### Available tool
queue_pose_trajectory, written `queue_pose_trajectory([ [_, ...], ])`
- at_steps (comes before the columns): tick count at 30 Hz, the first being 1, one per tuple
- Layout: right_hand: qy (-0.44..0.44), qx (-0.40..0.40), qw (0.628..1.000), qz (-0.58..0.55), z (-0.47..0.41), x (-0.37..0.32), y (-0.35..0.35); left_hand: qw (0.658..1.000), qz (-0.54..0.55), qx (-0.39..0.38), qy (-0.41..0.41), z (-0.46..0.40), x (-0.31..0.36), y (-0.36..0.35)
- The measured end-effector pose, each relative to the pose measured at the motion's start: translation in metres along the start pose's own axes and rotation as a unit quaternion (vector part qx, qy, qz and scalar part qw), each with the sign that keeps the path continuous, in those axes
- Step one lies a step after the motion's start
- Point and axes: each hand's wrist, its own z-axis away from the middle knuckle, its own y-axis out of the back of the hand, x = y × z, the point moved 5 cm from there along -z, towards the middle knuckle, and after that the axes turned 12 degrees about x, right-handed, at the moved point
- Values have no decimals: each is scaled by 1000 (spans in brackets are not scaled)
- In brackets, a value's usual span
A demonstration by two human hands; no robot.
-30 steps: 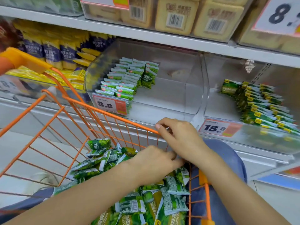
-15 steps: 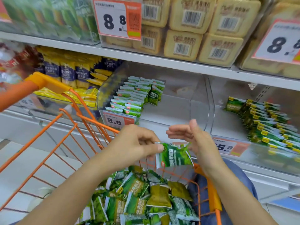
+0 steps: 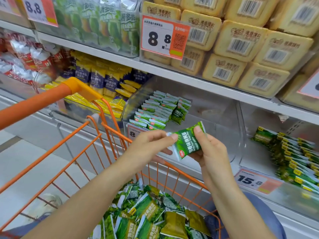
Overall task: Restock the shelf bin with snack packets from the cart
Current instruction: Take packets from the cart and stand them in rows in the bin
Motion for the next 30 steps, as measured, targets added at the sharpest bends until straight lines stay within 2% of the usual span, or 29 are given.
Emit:
queue_pose_trajectory([
  [1,-6,3,1000,-9,0,0,-1,1000,-7,-19,11,2,-1,-4],
  [3,-11,-4,1000,-5,1,1,-1,1000,8,-5,20,2,-5,-8],
  [6,25,-1,997,69,-5,4,1,991,82,105,24,-5,-7,7],
  [8,97,-7,983,154,-14,1,2,985,33,161,-54,-9,-1,21],
  [10,175,-61,949,254,-19,-9,-9,972,-86,175,-134,-7,5,26],
  [12,228,-132,889,374,-21,-13,-24,956,-159,166,-184,-4,6,23],
  [13,254,-143,851,436,-25,-15,-30,950,-173,159,-205,-2,6,20],
  [15,310,-114,788,520,-41,-23,-37,916,-257,167,-259,-4,4,21],
  [16,323,-84,779,531,-55,-27,-37,886,-324,174,-281,-8,0,24],
  [18,286,-28,814,505,-90,-32,-30,832,-429,187,-297,-20,-12,35],
  [20,163,15,862,480,-134,-21,-16,803,-492,178,-286,-28,-27,43],
  [21,96,29,869,484,-154,-11,-10,796,-506,174,-284,-31,-33,43],
  [23,5,49,862,505,-184,11,-1,792,-504,185,-289,-32,-37,40],
  [26,-113,67,917,378,-204,40,-3,794,-498,190,-293,-34,-36,37],
  [28,-159,68,935,311,-209,55,-12,795,-499,184,-291,-37,-37,37],
  [30,-170,80,937,295,-216,66,-21,792,-505,181,-290,-40,-38,38],
])
